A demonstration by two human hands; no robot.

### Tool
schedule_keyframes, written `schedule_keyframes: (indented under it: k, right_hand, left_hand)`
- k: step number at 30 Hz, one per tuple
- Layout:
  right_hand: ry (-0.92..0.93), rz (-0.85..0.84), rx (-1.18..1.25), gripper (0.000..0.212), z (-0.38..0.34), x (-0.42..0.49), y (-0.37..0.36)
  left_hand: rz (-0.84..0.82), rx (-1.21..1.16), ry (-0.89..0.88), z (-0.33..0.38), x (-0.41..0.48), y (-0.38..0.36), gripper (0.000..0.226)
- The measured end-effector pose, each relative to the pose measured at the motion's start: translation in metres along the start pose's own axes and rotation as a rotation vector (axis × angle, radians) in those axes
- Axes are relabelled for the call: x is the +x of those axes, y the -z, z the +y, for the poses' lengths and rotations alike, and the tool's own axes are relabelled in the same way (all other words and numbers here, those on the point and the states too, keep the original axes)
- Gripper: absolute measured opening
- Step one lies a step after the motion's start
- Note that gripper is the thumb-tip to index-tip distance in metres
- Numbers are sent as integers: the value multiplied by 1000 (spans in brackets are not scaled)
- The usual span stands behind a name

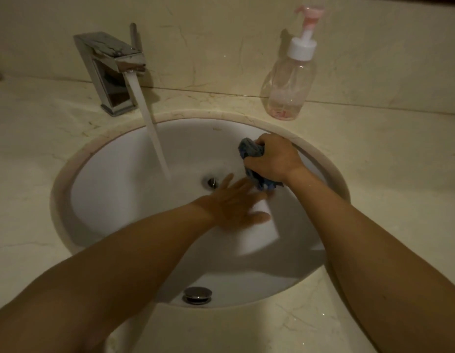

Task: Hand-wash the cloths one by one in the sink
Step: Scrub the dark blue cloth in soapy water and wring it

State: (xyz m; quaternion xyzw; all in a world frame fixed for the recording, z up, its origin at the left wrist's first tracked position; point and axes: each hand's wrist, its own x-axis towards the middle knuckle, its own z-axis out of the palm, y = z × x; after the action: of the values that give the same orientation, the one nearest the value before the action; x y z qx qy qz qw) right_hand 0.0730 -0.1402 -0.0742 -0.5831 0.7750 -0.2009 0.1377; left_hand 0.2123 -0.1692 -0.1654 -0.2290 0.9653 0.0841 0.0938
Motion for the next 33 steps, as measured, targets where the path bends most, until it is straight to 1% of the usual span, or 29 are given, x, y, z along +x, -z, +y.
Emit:
schedule_keyframes:
  k: [3, 6, 8, 10, 12, 13, 14, 16, 18, 19, 20, 22, 24, 27, 28, 30, 31, 33]
  right_hand:
    - [3, 4, 14, 22, 0, 0, 0]
    - [-6, -1, 29, 25, -2, -1, 1]
    - [-8, -1, 26, 26, -3, -2, 1]
    - [-7, -1, 25, 25, -2, -2, 1]
    - [-18, -1, 32, 24, -2, -1, 1]
    - [-23, 1, 34, 24, -1, -1, 1]
    - [-27, 7, 37, 25, -1, -1, 1]
    - [-27, 20, 43, 24, 0, 0, 1]
    - [-25, 25, 44, 22, 2, 1, 1]
    - [-25, 23, 42, 23, 2, 2, 1]
    - [-25, 21, 40, 23, 2, 2, 0]
    - [-21, 19, 40, 22, 2, 2, 1]
    - [-17, 20, 41, 19, 1, 1, 1]
    - [-15, 17, 40, 23, -1, -1, 3]
    - [-15, 12, 41, 24, -2, -2, 3]
    - [-16, 12, 51, 24, -2, -3, 4]
    - [-14, 13, 55, 24, -2, -3, 4]
    - [-6, 12, 56, 25, -2, -3, 4]
  left_hand:
    - [4, 22, 262, -44, -19, 1, 72]
    - [148, 93, 498, -81, -44, 10, 52]
    - [135, 106, 649, -88, -52, 17, 40]
    - [89, 103, 707, -84, -48, 21, 35]
    - [148, 5, 718, -76, -41, 24, 36]
    - [192, -51, 688, -70, -36, 25, 39]
    - [227, -84, 622, -63, -29, 26, 44]
    - [238, -97, 389, -44, -17, 26, 54]
    - [173, -88, 142, -24, -8, 21, 64]
    - [105, -70, 72, -18, -7, 17, 68]
    - [30, -46, 44, -15, -6, 13, 71]
    - [-61, -23, 98, -26, -10, 10, 71]
    - [-69, -26, 221, -54, -23, 10, 64]
    - [68, 25, 373, -88, -43, 16, 47]
    - [98, 3, 457, -92, -48, 19, 41]
    - [97, -35, 642, -89, -50, 26, 33]
    - [88, -26, 683, -86, -48, 28, 32]
    - [120, -35, 667, -83, -45, 29, 36]
